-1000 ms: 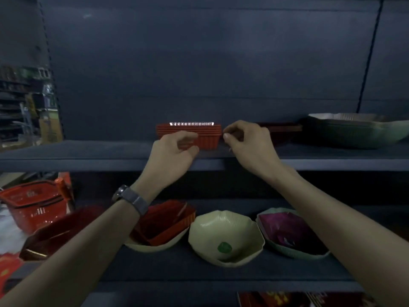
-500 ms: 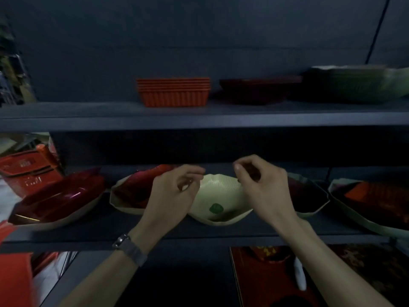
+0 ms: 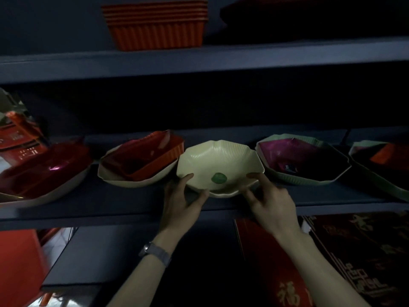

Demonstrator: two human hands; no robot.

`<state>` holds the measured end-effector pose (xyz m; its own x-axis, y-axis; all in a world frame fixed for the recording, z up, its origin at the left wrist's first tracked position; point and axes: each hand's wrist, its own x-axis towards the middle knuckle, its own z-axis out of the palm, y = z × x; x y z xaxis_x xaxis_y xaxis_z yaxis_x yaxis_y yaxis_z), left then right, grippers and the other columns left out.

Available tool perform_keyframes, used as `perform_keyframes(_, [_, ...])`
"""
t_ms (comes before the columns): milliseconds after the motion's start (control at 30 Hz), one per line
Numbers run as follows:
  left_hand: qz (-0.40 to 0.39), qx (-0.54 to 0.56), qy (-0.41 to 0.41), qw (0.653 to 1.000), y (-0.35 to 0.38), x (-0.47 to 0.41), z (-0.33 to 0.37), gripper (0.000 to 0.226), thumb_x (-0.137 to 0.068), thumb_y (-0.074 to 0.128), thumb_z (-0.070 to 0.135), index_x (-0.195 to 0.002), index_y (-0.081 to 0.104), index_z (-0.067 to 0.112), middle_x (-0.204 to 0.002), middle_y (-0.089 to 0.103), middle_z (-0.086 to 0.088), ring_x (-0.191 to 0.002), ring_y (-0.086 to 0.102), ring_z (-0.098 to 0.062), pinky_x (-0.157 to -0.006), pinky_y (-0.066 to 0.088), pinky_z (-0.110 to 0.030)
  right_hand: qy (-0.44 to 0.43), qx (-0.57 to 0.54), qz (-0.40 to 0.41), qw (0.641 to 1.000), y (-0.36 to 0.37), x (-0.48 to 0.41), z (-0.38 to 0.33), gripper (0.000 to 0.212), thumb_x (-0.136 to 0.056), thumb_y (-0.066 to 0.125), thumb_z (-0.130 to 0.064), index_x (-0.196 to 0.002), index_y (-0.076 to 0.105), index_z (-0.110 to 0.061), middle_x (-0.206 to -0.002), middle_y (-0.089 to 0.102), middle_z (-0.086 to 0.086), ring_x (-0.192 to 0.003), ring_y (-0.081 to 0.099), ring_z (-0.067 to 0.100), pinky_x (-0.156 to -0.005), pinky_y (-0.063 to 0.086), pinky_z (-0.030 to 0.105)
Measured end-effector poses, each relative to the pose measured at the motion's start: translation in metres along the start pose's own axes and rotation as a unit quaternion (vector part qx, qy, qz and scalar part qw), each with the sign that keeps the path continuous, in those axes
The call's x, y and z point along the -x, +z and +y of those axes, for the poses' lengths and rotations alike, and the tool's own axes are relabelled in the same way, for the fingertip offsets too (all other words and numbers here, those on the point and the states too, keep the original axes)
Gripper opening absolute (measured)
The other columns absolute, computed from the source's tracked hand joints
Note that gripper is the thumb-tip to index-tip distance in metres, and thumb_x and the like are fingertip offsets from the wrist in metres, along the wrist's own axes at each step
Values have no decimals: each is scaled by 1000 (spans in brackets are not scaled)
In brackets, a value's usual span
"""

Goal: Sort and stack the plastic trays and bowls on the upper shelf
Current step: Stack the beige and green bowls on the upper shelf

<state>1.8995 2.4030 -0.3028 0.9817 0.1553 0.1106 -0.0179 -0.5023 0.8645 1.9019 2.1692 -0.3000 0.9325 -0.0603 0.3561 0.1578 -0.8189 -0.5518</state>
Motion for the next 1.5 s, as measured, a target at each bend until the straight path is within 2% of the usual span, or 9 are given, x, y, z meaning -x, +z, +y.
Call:
perform_keyframes(200, [-17, 9, 41, 999, 15, -2, -11, 65, -76, 81, 65, -132, 51, 54, -150, 49, 17, -135, 47, -9, -111, 43, -33, 21, -15, -25, 999, 11, -8, 21, 67, -85, 58, -79, -142, 51, -44, -126, 68, 3, -124, 60, 30, -87, 52, 42])
perform_keyframes(333, [-2, 31, 40, 999, 13, -12, -12, 63, -68, 92, 56, -121, 65, 37, -134, 61, 18, -123, 57, -7, -105, 52, -33, 1, -70, -24, 997, 14, -8, 29, 71, -81, 68, -73, -140, 57, -35, -136, 64, 1, -129, 58, 27, -95, 51, 36])
perform_keyframes(500, [20, 76, 55, 995, 17, -15, -21, 59, -54, 96, 58, -103, 70, 37, -122, 69, 18, -118, 64, -4, -101, 58, -38, -2, -124, -9, 992, 19, -17, 28, 59, -76, 90, -48, -123, 61, -27, -120, 63, -10, -114, 63, 13, -85, 39, 16])
perform_keyframes(733, [39, 140, 61, 987, 23, -26, -29, 55, -46, 99, 51, -88, 71, 28, -108, 77, 6, -109, 72, -7, -95, 62, -44, 17, -157, -17, 987, 24, -27, 27, 51, -68, 96, -45, -105, 65, -30, -108, 72, -11, -98, 65, 2, -77, 40, 1])
perform_keyframes(867, [53, 141, 74, 986, 23, -22, -25, 51, -49, 103, 41, -85, 72, 23, -99, 78, 2, -100, 75, -10, -88, 63, -36, 30, -171, 4, 985, 19, -23, 22, 49, -64, 99, -40, -98, 68, -24, -96, 71, -17, -88, 59, -23, -70, 38, -3])
perform_keyframes(1100, [56, 135, 85, 986, 18, 3, -20, 41, -52, 103, 34, -78, 72, 29, -88, 78, 5, -88, 74, -11, -76, 58, -28, 35, -185, 39, 981, 9, -1, 19, 49, -58, 99, -49, -91, 67, -31, -95, 74, -17, -95, 67, -4, -75, 46, 9])
perform_keyframes(1267, [86, 145, 79, 983, 13, 22, -13, 51, -46, 97, 52, -82, 72, 28, -91, 77, 4, -93, 74, -16, -86, 62, -46, 29, -212, 54, 975, 0, 19, 9, 48, -60, 99, -46, -92, 68, -28, -97, 76, -18, -98, 69, -6, -79, 51, 12])
perform_keyframes(1367, [99, 131, 114, 980, 4, 34, -7, 52, -52, 96, 56, -87, 70, 27, -97, 75, 6, -99, 73, -15, -90, 60, -49, 23, -232, 67, 970, -8, 28, 4, 46, -61, 101, -41, -92, 69, -30, -100, 77, -18, -101, 70, -4, -87, 55, 20])
perform_keyframes(1500, [94, 114, 138, 979, -8, 59, 5, 47, -56, 99, 48, -88, 72, 28, -100, 76, 14, -104, 72, -11, -97, 58, -46, 12, -238, 74, 968, -26, 53, -9, 44, -62, 100, -40, -95, 71, -34, -105, 73, -27, -105, 66, -9, -90, 49, 13])
